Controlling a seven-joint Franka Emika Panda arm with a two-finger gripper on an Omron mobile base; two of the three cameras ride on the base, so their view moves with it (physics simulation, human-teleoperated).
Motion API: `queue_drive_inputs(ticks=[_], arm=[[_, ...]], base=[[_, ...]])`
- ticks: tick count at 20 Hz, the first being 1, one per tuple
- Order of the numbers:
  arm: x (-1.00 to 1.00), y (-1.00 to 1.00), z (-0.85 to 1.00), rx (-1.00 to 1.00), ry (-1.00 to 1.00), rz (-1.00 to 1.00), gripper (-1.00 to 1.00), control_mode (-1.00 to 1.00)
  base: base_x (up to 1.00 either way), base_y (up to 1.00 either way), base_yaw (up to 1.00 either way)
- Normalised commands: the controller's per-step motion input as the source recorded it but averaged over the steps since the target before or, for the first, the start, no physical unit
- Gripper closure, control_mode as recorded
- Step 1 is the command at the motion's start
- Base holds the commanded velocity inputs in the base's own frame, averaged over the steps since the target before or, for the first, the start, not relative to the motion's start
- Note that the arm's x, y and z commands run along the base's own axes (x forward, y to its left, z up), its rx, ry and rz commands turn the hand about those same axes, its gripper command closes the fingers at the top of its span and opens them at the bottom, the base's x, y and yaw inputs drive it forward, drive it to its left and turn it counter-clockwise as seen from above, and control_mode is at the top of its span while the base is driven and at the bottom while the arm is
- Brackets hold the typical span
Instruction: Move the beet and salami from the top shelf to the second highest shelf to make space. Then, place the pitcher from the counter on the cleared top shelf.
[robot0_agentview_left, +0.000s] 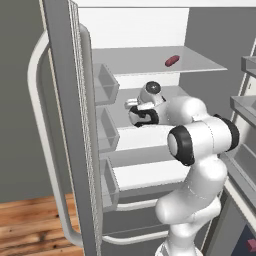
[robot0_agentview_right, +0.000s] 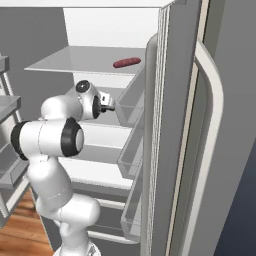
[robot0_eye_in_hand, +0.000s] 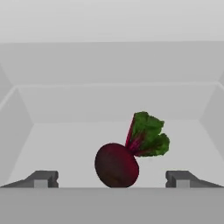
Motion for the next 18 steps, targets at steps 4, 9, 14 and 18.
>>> queue_drive_inputs(ticks=[4, 9, 14, 18], arm=[[-0.92, -0.01, 0.46, 0.00, 0.00, 0.00, -1.00, -1.00], [-0.99, -0.09, 0.53, 0.00, -0.03, 0.00, -1.00, -1.00], [-0.81, -0.07, 0.78, 0.00, -0.10, -0.03, -1.00, -1.00], [-0.48, -0.02, 0.83, 0.00, -0.15, -0.07, -1.00, -1.00]], base=[[0.00, 0.00, 0.00], [0.00, 0.00, 0.00], [0.00, 0.00, 0.00], [0.00, 0.00, 0.00]])
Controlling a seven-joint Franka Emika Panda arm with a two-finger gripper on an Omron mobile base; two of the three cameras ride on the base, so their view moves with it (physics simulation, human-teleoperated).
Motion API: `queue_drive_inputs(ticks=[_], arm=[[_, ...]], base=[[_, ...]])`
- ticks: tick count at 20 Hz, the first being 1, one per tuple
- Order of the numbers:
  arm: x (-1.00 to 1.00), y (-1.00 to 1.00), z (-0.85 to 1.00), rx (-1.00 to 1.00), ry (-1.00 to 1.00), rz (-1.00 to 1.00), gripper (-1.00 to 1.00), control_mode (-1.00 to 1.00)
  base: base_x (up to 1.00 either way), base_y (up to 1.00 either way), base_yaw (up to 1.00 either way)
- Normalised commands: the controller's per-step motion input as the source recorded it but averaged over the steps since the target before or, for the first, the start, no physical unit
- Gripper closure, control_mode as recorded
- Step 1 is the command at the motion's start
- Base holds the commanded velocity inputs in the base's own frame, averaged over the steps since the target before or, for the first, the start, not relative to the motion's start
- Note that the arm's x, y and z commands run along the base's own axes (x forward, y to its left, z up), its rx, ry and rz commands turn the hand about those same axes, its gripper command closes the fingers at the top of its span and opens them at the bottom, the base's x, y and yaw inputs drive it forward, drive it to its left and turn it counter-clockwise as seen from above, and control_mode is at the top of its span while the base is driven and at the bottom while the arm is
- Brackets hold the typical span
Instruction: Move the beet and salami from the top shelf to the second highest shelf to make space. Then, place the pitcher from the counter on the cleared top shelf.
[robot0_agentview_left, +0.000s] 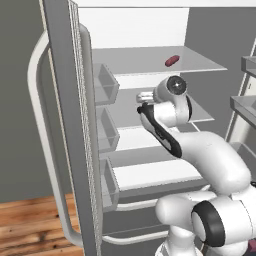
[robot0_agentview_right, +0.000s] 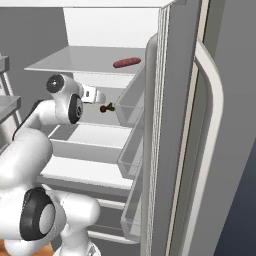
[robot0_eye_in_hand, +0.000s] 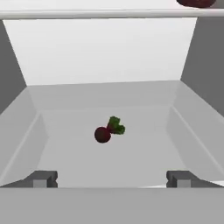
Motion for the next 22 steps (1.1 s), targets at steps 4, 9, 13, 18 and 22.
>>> queue_drive_inputs(ticks=[4, 9, 13, 18, 22], arm=[[-0.35, -0.01, 0.92, 0.00, -0.10, -0.11, -1.00, -1.00], [-0.13, -0.14, 0.96, 0.00, -0.05, -0.13, -1.00, -1.00], [0.00, -0.26, 0.77, 0.01, 0.00, -0.11, -1.00, -1.00], [0.17, -0.44, 0.34, 0.03, 0.07, -0.08, -1.00, -1.00], [0.40, -0.49, 0.04, 0.02, 0.13, -0.05, -1.00, -1.00]], base=[[0.00, 0.00, 0.00], [0.00, 0.00, 0.00], [0.00, 0.00, 0.00], [0.00, 0.00, 0.00], [0.00, 0.00, 0.00]])
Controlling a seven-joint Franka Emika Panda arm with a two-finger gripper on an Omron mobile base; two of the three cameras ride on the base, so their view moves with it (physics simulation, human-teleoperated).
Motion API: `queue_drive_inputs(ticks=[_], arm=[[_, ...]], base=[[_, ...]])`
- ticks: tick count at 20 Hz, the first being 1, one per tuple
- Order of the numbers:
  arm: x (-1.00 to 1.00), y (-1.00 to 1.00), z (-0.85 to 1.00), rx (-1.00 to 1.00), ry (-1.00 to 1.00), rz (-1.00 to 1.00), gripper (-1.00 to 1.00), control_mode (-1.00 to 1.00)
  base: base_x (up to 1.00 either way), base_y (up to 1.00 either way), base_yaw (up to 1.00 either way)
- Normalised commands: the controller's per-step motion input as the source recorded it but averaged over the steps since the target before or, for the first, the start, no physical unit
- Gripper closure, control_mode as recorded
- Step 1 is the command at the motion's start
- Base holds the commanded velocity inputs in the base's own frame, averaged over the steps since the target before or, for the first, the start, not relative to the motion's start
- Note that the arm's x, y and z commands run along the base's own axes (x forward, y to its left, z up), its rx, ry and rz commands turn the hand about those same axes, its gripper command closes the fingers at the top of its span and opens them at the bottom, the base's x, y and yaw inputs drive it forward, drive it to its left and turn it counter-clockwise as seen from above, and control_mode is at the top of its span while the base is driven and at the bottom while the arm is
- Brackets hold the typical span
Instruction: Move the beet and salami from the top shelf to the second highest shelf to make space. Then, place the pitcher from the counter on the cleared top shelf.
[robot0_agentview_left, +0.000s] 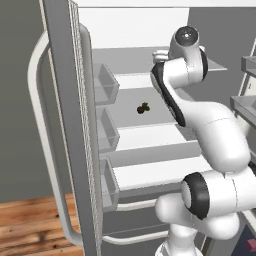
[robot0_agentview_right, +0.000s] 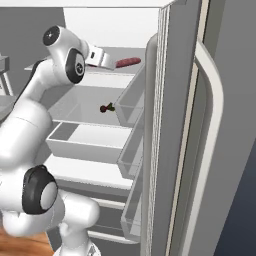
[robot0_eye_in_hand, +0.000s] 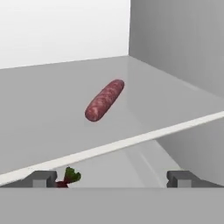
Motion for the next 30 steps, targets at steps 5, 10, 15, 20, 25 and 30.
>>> queue_drive_inputs(ticks=[5, 10, 15, 20, 25, 30], arm=[[0.54, -0.30, 0.00, 0.00, 0.14, -0.01, -1.00, -1.00], [0.54, -0.13, -0.04, 0.00, 0.10, 0.00, -1.00, -1.00], [0.50, -0.02, -0.21, 0.00, 0.08, 0.00, -1.00, -1.00], [0.47, -0.02, -0.31, 0.00, 0.01, 0.00, -1.00, -1.00], [0.50, -0.03, -0.22, 0.00, 0.00, 0.00, -1.00, -1.00], [0.49, -0.06, -0.25, 0.01, -0.01, 0.00, -1.00, -1.00]], base=[[0.00, 0.00, 0.00], [0.00, 0.00, 0.00], [0.00, 0.00, 0.00], [0.00, 0.00, 0.00], [0.00, 0.00, 0.00], [0.00, 0.00, 0.00]])
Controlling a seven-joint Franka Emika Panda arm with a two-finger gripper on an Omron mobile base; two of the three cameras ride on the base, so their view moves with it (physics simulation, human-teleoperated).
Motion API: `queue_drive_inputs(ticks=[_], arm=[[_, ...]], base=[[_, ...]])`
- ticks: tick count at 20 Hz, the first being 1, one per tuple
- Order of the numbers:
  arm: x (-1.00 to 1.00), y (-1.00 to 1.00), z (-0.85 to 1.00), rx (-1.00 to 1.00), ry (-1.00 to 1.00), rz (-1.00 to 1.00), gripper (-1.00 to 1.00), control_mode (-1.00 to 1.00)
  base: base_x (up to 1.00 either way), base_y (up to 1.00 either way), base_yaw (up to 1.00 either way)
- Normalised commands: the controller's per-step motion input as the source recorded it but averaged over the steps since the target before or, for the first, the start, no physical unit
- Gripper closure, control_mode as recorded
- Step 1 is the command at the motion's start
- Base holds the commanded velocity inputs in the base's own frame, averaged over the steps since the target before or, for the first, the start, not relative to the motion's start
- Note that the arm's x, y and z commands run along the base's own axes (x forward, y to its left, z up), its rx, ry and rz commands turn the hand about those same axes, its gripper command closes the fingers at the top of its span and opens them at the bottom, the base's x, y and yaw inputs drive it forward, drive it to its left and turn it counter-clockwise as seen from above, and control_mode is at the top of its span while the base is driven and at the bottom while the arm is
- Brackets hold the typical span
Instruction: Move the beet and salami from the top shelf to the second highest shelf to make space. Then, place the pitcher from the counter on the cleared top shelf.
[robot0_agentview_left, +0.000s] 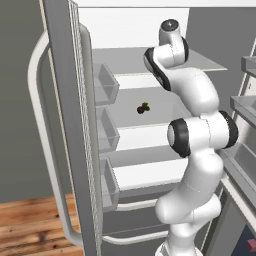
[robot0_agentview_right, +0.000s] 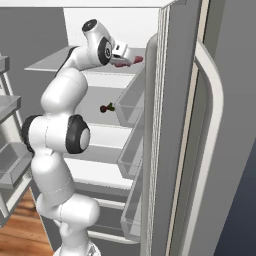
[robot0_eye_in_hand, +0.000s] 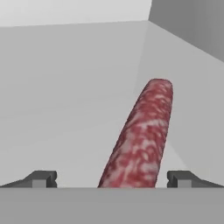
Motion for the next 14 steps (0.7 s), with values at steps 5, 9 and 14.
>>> queue_drive_inputs(ticks=[5, 9, 14], arm=[[0.32, -0.06, -0.37, 0.00, -0.01, 0.00, 1.00, -1.00], [0.05, -0.08, -0.57, 0.00, -0.06, 0.00, 1.00, -1.00], [0.00, -0.15, -0.57, 0.00, -0.14, -0.01, 1.00, -1.00]], base=[[0.00, 0.00, 0.00], [0.00, 0.00, 0.00], [0.00, 0.00, 0.00]])
